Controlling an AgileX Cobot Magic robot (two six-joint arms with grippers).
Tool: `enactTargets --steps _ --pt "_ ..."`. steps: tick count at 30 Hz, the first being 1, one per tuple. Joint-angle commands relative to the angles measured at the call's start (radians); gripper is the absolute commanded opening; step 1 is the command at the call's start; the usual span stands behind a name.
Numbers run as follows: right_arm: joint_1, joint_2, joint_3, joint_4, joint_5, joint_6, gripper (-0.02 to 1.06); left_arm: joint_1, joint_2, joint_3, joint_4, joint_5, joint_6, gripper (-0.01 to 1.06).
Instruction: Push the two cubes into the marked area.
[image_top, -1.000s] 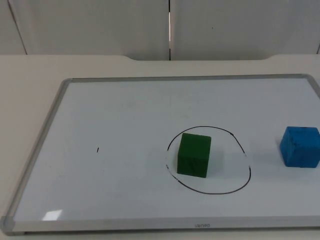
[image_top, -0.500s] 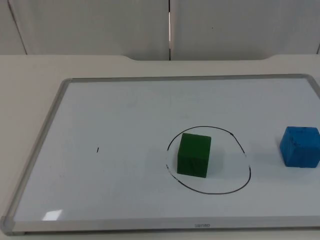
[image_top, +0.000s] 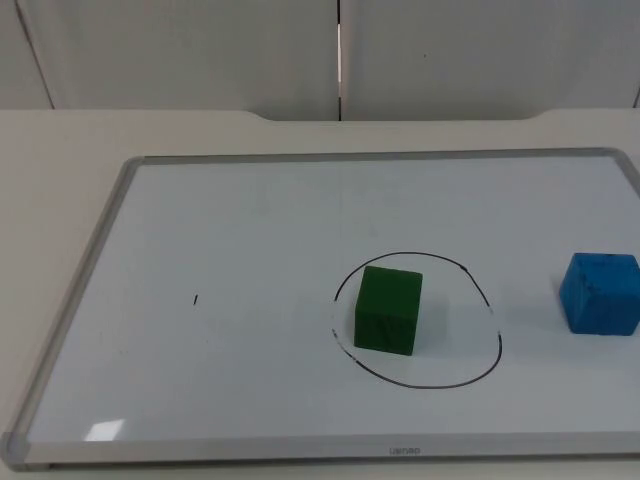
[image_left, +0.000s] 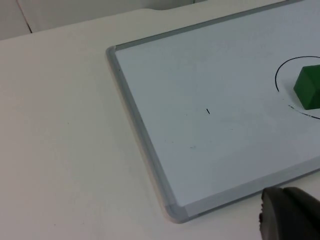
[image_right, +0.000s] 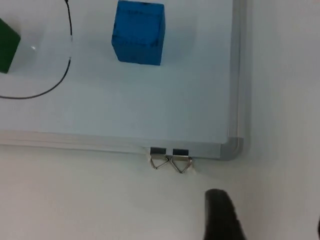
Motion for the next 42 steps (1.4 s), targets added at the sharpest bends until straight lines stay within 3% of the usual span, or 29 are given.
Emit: enactTargets --steps 1,3,4,7,11,24,32,42 --pt "-0.005 0.064 -0.033 -0.003 -0.021 0.007 0.33 0.002 -0.004 0.004 0.006 -0.01 -0.007 0.0" --pt "-0.005 0.169 -0.07 -0.005 -0.034 0.007 0.19 0.002 -0.004 0.004 0.006 -0.01 -0.007 0.0" --pt "-0.005 0.169 -0.07 -0.005 -0.034 0.007 0.19 0.002 -0.004 0.004 0.006 -0.01 -0.007 0.0" --pt "-0.005 0.344 -0.125 -0.007 -0.106 0.007 0.0 0.002 -0.004 0.004 0.006 -0.01 -0.007 0.0" --pt "-0.005 0.533 -0.186 -0.001 -0.184 0.01 0.0 0.002 -0.004 0.004 0.006 -0.01 -0.007 0.0" --pt "-0.005 0.98 -0.374 -0.004 -0.241 0.004 0.0 0.002 -0.004 0.004 0.006 -0.01 -0.007 0.0" --pt "-0.005 1.092 -0.395 -0.002 -0.339 0.004 0.0 0.002 -0.004 0.004 0.006 -0.01 -0.007 0.0" --pt "-0.005 1.105 -0.395 0.006 -0.393 0.004 0.0 0.002 -0.004 0.004 0.006 -0.01 -0.007 0.0"
